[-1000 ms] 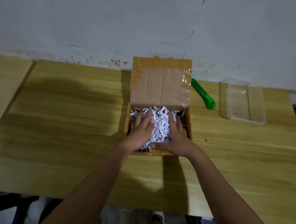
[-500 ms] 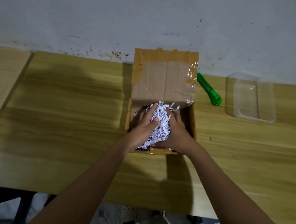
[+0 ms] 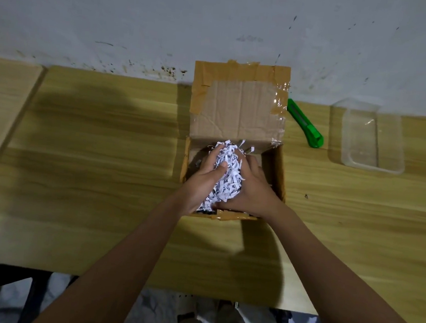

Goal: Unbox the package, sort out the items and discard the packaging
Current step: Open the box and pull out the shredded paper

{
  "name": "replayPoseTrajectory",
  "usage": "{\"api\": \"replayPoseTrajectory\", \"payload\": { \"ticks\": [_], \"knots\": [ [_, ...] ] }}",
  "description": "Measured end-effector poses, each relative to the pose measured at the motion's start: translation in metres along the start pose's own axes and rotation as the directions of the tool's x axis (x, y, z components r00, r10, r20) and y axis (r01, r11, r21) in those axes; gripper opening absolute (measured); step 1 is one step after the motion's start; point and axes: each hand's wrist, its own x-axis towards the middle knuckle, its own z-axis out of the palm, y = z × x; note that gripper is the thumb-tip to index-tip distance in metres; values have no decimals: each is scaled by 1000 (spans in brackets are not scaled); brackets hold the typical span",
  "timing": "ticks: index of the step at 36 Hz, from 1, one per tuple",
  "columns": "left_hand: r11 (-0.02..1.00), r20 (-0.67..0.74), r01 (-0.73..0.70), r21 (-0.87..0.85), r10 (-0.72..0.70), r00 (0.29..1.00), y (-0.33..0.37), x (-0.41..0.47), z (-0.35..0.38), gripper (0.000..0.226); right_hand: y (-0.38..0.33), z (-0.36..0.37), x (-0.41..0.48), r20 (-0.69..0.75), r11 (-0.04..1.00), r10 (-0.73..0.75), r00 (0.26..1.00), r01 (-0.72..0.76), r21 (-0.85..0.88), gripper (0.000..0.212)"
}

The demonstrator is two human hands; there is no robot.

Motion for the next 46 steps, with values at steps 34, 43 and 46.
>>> {"api": "replayPoseTrajectory", "payload": {
  "ticks": [34,43,46],
  "knots": [
    [991,-13,23,131,-22,1000,11,1,-5,43,5,-27,-11,205,995,5,979,-26,100,123],
    [994,-120,37,102,-24,992,6,9,-2,37,4,-17,-10,52,990,-101,994,95,101,116],
    [993,-160,44,111,-26,987,7,11,-1,40,3,-16,-10,-7,987,-94,996,95,131,111]
  ]
}}
